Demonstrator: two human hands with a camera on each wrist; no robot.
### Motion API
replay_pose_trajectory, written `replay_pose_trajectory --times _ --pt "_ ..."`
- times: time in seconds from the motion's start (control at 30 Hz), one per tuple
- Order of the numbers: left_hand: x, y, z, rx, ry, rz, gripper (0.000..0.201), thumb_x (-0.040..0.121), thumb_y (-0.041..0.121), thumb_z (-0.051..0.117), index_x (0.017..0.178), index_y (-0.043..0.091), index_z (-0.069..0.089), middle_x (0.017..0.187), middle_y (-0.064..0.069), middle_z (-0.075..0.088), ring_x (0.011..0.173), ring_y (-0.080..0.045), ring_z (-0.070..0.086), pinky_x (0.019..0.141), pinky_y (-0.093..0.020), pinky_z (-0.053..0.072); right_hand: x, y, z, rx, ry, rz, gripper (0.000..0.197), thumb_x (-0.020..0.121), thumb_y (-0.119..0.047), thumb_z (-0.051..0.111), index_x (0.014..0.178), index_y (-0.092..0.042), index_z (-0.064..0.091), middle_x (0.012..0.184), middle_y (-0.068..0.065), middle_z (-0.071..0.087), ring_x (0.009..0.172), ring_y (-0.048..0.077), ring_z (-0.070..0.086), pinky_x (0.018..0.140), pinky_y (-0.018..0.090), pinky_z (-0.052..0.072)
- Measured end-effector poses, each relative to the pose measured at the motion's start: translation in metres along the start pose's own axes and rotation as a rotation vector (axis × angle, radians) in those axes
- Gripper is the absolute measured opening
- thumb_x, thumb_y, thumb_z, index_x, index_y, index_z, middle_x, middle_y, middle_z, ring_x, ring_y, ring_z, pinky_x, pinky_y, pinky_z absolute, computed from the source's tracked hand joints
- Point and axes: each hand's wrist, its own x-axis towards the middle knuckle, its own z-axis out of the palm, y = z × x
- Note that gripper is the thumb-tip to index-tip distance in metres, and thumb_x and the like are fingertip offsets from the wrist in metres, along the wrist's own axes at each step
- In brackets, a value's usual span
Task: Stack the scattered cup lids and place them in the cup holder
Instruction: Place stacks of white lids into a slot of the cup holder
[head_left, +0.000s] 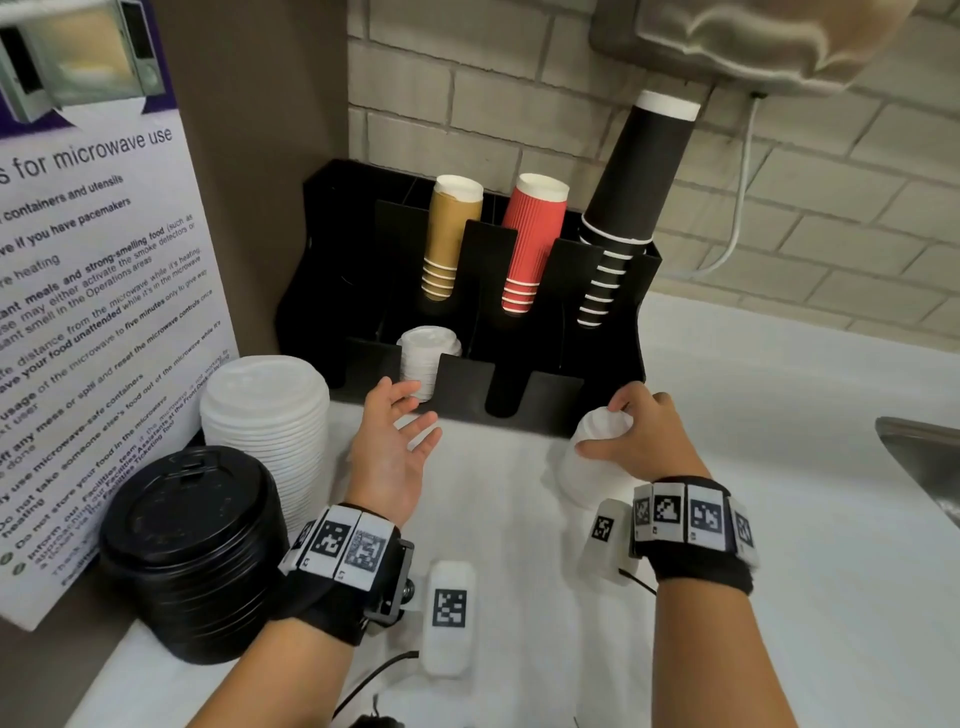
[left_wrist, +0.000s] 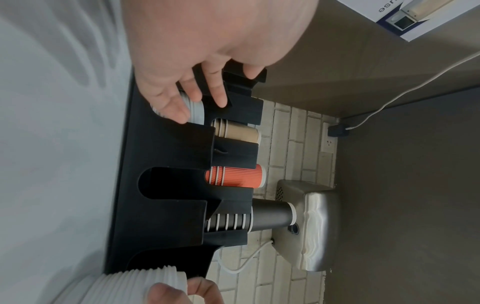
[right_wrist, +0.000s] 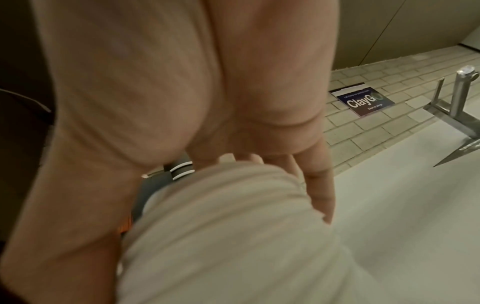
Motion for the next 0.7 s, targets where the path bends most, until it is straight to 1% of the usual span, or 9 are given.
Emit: replay_pose_trajectory --times 0.07,0.17,0.2,0.3,0.4,0.47,0.53,0.63,0.7 --pt "0.001 -0.001 0.000 -0.008 -0.001 -0.005 0.032 0.100 0.037 0.043 0.109 0.012 0.061 0.107 -0.002 0.055 0.102 -0.021 0.058 0.081 -0.031 0.048 -0.001 -0.001 -0.001 0.001 0.022 -0.011 0.057 0.065 -0.024 0.085 0.107 -0.017 0.048 0.105 0.003 0.037 0.078 0.016 0.045 0.061 0.021 0.038" --pt "0.001 0.000 0.001 -0.005 -0.025 -0.010 0.035 0.098 0.035 0.047 0.121 0.011 0.060 0.108 -0.003 0.056 0.100 -0.020 0.060 0.079 -0.030 0.049 -0.003 -0.007 -0.011 -0.011 0.064 -0.012 0.056 0.064 -0.026 0.085 0.105 -0.021 0.047 0.105 0.002 0.038 0.086 0.022 0.048 0.085 0.043 0.047" --pt "0.001 0.000 0.002 0.008 -0.043 -0.013 0.033 0.097 0.034 0.049 0.119 0.012 0.061 0.108 -0.003 0.056 0.100 -0.020 0.061 0.078 -0.030 0.049 -0.005 -0.012 -0.015 0.005 0.083 -0.043 0.056 0.063 -0.027 0.085 0.104 -0.023 0.047 0.104 0.001 0.039 0.089 0.022 0.048 0.085 0.042 0.047" --pt "-0.004 0.002 0.009 0.090 -0.162 -0.049 0.022 0.093 0.037 0.057 0.107 0.023 0.066 0.117 -0.002 0.060 0.103 -0.020 0.064 0.076 -0.030 0.052 -0.012 -0.044 -0.020 0.187 0.067 -0.247 0.053 0.062 -0.028 0.086 0.102 -0.026 0.050 0.103 -0.002 0.049 0.095 0.015 0.050 0.075 0.023 0.042" --pt "-0.011 0.002 0.013 0.134 -0.353 -0.122 0.049 0.079 0.060 0.055 0.121 0.037 0.062 0.124 0.000 0.062 0.108 -0.024 0.065 0.081 -0.040 0.058 -0.024 -0.083 -0.006 0.397 -0.144 -0.401 0.049 0.069 -0.026 0.084 0.108 -0.030 0.054 0.104 -0.005 0.056 0.099 0.016 0.057 0.081 0.033 0.050" --pt "-0.013 0.004 0.014 0.111 -0.448 -0.150 0.061 0.079 0.066 0.048 0.132 0.035 0.056 0.127 -0.004 0.064 0.114 -0.026 0.064 0.089 -0.049 0.055 -0.031 -0.100 0.009 0.444 -0.277 -0.454 0.046 0.073 -0.026 0.081 0.111 -0.031 0.056 0.106 -0.003 0.058 0.098 0.016 0.061 0.082 0.033 0.055" --pt "-0.014 0.006 0.014 0.072 -0.465 -0.160 0.067 0.082 0.065 0.045 0.136 0.026 0.053 0.129 -0.011 0.063 0.119 -0.027 0.062 0.091 -0.050 0.054 -0.034 -0.107 0.021 0.454 -0.343 -0.488 0.042 0.076 -0.028 0.079 0.112 -0.030 0.056 0.107 -0.004 0.058 0.098 0.013 0.062 0.081 0.029 0.056" --pt "-0.013 0.007 0.013 0.056 -0.414 -0.153 0.065 0.080 0.062 0.047 0.130 0.022 0.056 0.125 -0.012 0.066 0.114 -0.025 0.065 0.085 -0.044 0.057 -0.032 -0.108 0.028 0.449 -0.377 -0.489 0.041 0.079 -0.032 0.076 0.114 -0.032 0.057 0.106 -0.007 0.060 0.094 0.005 0.063 0.084 0.024 0.054" --pt "-0.012 0.007 0.012 0.069 -0.392 -0.141 0.066 0.079 0.063 0.047 0.130 0.022 0.056 0.123 -0.011 0.067 0.111 -0.025 0.066 0.086 -0.045 0.057 -0.029 -0.105 0.027 0.440 -0.408 -0.481 0.045 0.076 -0.031 0.079 0.116 -0.034 0.058 0.112 -0.007 0.060 0.099 0.005 0.062 0.088 0.027 0.054"
